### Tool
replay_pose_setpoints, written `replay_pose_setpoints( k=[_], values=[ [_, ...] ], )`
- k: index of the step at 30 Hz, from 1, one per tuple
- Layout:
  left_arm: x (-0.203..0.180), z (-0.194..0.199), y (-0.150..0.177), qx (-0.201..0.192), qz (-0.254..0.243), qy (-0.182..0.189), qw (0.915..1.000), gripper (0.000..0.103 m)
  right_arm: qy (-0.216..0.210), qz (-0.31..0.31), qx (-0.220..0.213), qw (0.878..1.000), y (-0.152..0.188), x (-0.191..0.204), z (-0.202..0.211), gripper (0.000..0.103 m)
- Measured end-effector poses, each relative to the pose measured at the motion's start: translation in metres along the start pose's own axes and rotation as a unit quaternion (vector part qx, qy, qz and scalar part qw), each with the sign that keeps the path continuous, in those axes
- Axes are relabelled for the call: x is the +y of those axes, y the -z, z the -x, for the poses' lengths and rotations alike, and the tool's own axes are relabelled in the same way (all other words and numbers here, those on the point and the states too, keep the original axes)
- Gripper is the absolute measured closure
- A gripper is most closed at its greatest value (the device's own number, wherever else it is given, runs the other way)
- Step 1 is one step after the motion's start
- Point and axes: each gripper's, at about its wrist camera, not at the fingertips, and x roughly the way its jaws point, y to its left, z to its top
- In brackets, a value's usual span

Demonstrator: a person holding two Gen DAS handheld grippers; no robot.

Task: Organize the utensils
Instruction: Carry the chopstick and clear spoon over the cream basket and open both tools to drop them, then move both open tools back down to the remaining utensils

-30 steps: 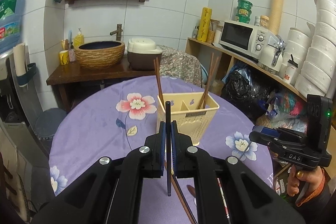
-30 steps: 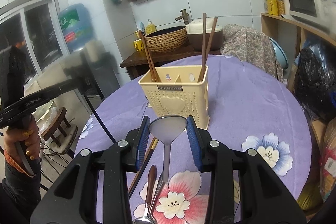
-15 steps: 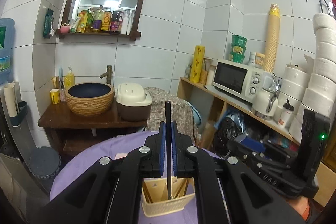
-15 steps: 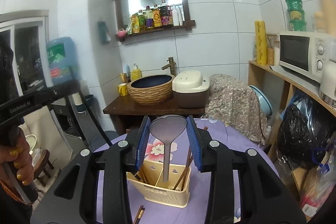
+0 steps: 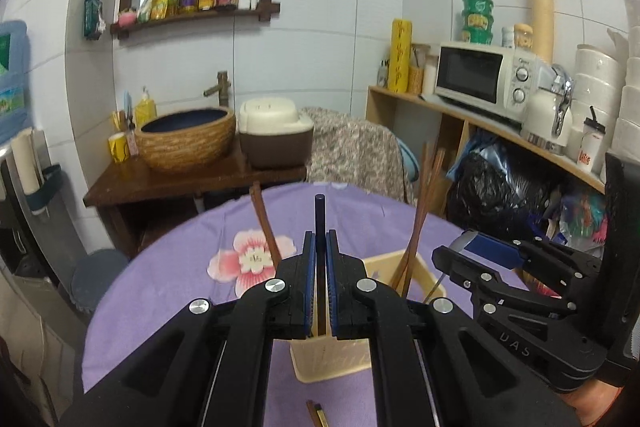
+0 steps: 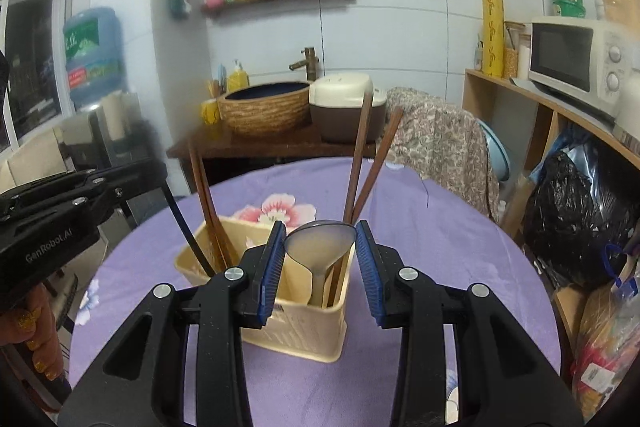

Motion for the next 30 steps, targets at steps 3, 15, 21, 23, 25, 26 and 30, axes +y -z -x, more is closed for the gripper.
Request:
replay_pose_setpoints(
  k=[3,15,21,23,25,26,30],
  values=[
    [0.006,-0.01,0.012,0.014,0.007,-0.005,0.9999,0.097,0.004,0.001,0.014,1.0,0.012,-0.001,-0.01,0.066],
    [0.012,0.029,0.025,-0.023,0.016,-0.001,0.9996,0.05,0.029,0.009,-0.025,0.999,0.033,-0.001,0.012,0.024],
    [0.028,0.055,0.058,0.007,0.061,-0.004,0.9981,0.015,0.043,0.01,-0.022,0.999,0.05,0.002,0.047,0.016],
    [0.029,0.061,0.071,0.023,0.06,-0.01,0.9979,0.012,0.039,0.01,-0.013,0.999,0.058,0.004,0.057,0.016],
    [0.027,0.068,0.087,0.031,0.054,-0.013,0.998,0.009,0.034,0.012,-0.005,0.999,0.07,0.008,0.067,0.016],
    [0.027,0.071,0.093,0.032,0.052,-0.016,0.998,0.007,0.03,0.013,0.0,0.999,0.076,0.01,0.072,0.015],
    [0.022,0.081,0.124,0.042,0.038,-0.035,0.9978,0.006,0.018,0.02,0.022,0.999,0.1,0.018,0.082,0.015]
  ],
)
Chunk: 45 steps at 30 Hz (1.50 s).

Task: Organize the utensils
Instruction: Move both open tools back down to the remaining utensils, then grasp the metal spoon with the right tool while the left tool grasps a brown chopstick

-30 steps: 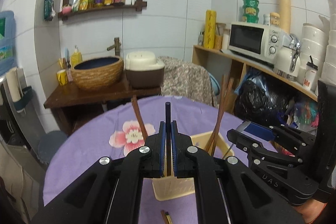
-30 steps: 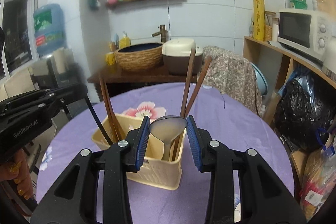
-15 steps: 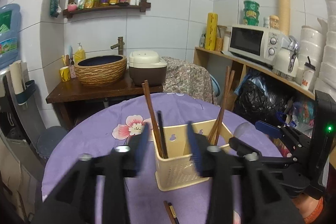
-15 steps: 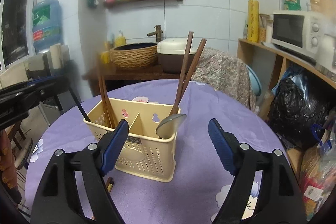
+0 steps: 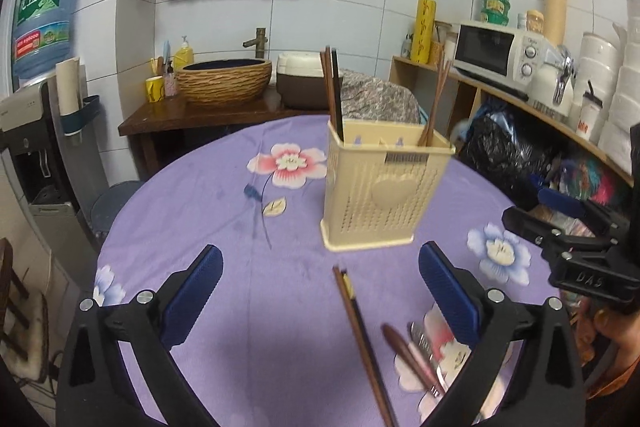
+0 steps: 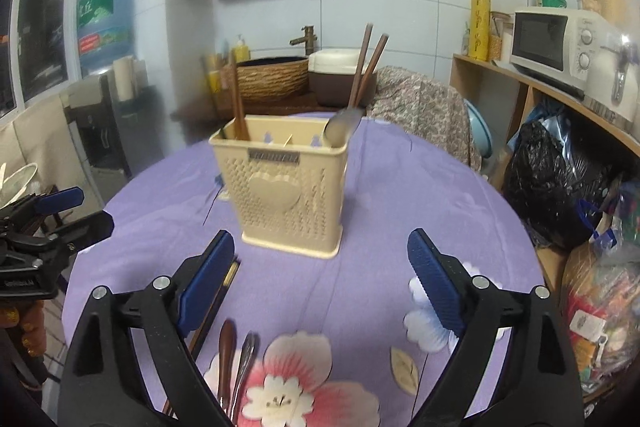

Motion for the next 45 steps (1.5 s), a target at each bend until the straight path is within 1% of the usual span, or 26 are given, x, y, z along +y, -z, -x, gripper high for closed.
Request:
replay_pose_setpoints(
  k=[4,7,13,15,18,20,22,24,27,29,32,34,38,41,45],
  values=[
    [-0.001,0.001,0.024,0.016,-0.006,-0.012,0.9998,0.006,0.004,0.01,0.018,1.0,0.029,0.009,0.003,0.015],
    [-0.002,0.004,0.042,0.015,-0.017,-0.017,0.9996,0.006,0.002,0.019,0.039,0.999,0.052,0.016,-0.002,0.015],
    [-0.006,0.001,0.063,0.026,-0.043,-0.028,0.9983,0.005,-0.008,-0.002,0.076,0.997,0.083,0.015,-0.012,0.015],
    [-0.007,0.001,0.068,0.024,-0.046,-0.031,0.9982,0.005,-0.01,-0.012,0.087,0.996,0.089,0.012,-0.014,0.015],
    [-0.004,0.004,0.072,0.019,-0.034,-0.038,0.9985,0.005,-0.011,-0.022,0.101,0.995,0.098,0.009,-0.017,0.015],
    [-0.001,0.003,0.076,0.027,-0.025,-0.047,0.9982,0.005,-0.012,-0.024,0.108,0.994,0.102,0.009,-0.018,0.015],
    [0.001,0.002,0.078,0.042,-0.025,-0.055,0.9973,0.005,-0.009,-0.022,0.114,0.993,0.103,0.008,-0.017,0.015],
    [0.003,0.003,0.08,0.046,-0.03,-0.063,0.9965,0.005,-0.01,-0.021,0.12,0.993,0.104,0.009,-0.018,0.015],
    [0.005,0.003,0.082,0.048,-0.032,-0.06,0.9965,0.005,-0.014,-0.016,0.131,0.991,0.104,0.013,-0.022,0.016],
    [0.006,0.002,0.082,0.055,-0.026,-0.053,0.9967,0.005,-0.014,-0.004,0.141,0.99,0.105,0.02,-0.027,0.023],
    [0.006,0.0,0.084,0.059,-0.025,-0.05,0.9967,0.006,-0.022,0.002,0.161,0.987,0.107,0.028,-0.038,0.04],
    [0.004,0.0,0.084,0.061,-0.028,-0.051,0.9964,0.006,-0.03,0.002,0.172,0.985,0.108,0.033,-0.046,0.043],
    [0.002,0.0,0.085,0.064,-0.032,-0.051,0.9961,0.006,-0.028,0.015,0.186,0.982,0.108,0.046,-0.058,0.049],
    [0.003,-0.003,0.088,0.072,-0.037,-0.055,0.9952,0.006,-0.022,0.025,0.197,0.98,0.109,0.052,-0.066,0.059],
    [0.005,-0.005,0.09,0.078,-0.026,-0.049,0.9955,0.006,-0.022,0.029,0.196,0.98,0.11,0.055,-0.068,0.067]
  ],
)
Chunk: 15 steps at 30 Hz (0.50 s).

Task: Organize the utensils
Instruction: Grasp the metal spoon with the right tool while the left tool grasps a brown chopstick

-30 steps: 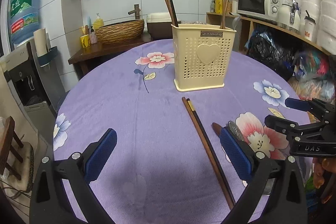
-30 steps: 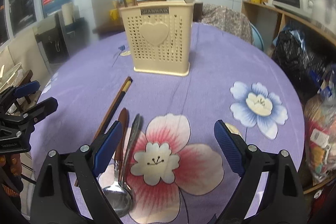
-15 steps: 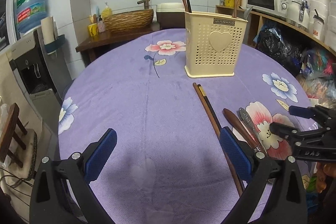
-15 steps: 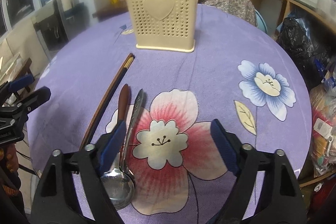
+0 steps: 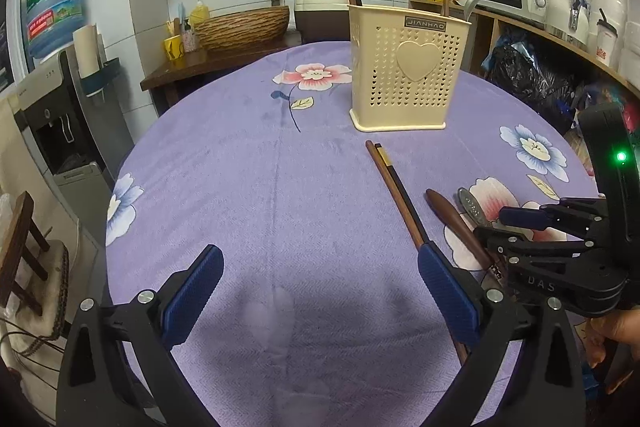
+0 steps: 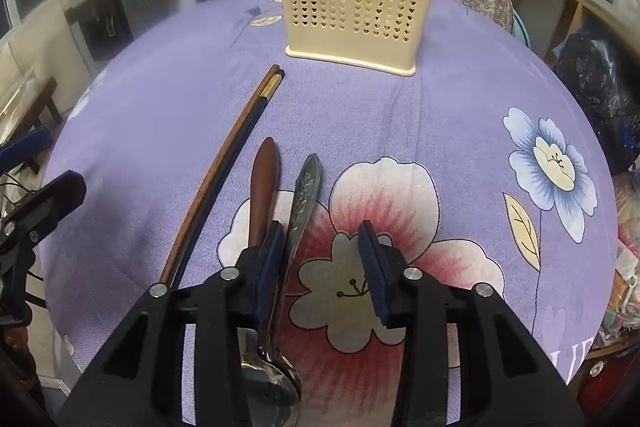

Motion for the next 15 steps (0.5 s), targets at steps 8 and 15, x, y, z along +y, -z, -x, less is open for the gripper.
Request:
replay_pose_setpoints(
  k=[8,15],
  values=[
    [-0.008,-0.004,0.001,0.007,-0.009,0.011,0.9999,0.007,-0.015,-0.001,0.001,1.0,0.003,-0.022,0.005,0.087],
    [-0.017,-0.021,-0.003,0.043,-0.009,0.061,0.9972,0.032,-0.018,-0.057,0.001,0.998,0.012,-0.071,0.013,0.09]
  ],
)
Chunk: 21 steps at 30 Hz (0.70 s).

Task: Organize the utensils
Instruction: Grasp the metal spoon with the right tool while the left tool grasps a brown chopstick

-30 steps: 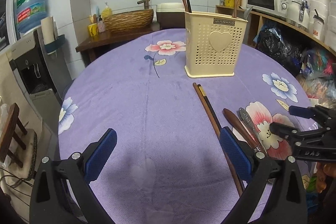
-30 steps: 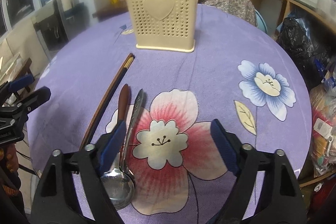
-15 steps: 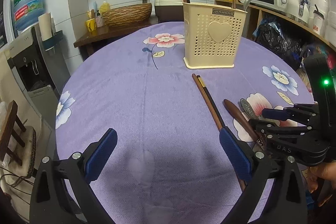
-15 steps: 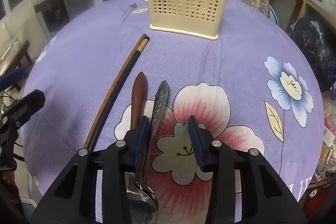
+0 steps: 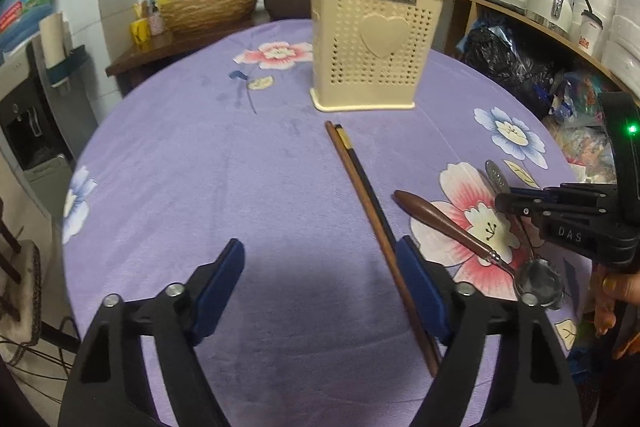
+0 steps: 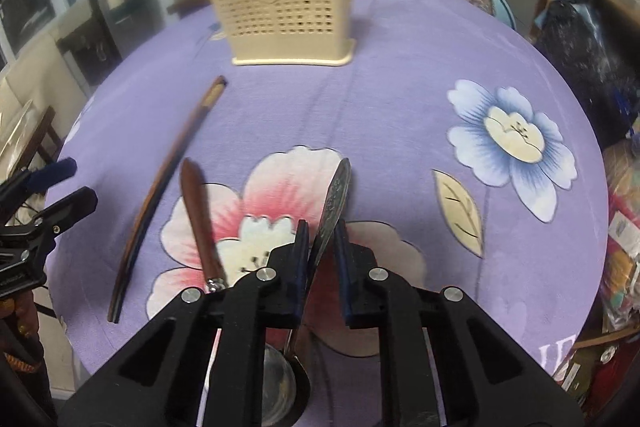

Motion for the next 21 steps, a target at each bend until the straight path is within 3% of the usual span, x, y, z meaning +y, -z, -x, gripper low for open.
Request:
replay_pose_setpoints(
  k=[2,6,10,21],
  values=[
    [-0.005,-0.008,-0.002,0.016,0.0,0.019,0.9997,0.044,-0.001,-0.009,0.001,1.0,0.001,-0.007,0.0,0.092],
    [-0.017,-0.022,-0.003,0.043,-0.007,0.035,0.9985,0.055,-0.003,-0.016,-0.001,1.0,0.003,-0.01,0.001,0.092],
    [-0.024,-0.03,0.002,0.055,-0.013,0.022,0.9982,0.066,-0.002,-0.016,-0.002,1.0,0.003,-0.009,0.0,0.092],
    [-0.023,-0.037,-0.006,0.051,-0.007,0.015,0.9986,0.066,0.005,-0.007,-0.001,1.0,0.001,-0.006,-0.001,0.092]
  ],
)
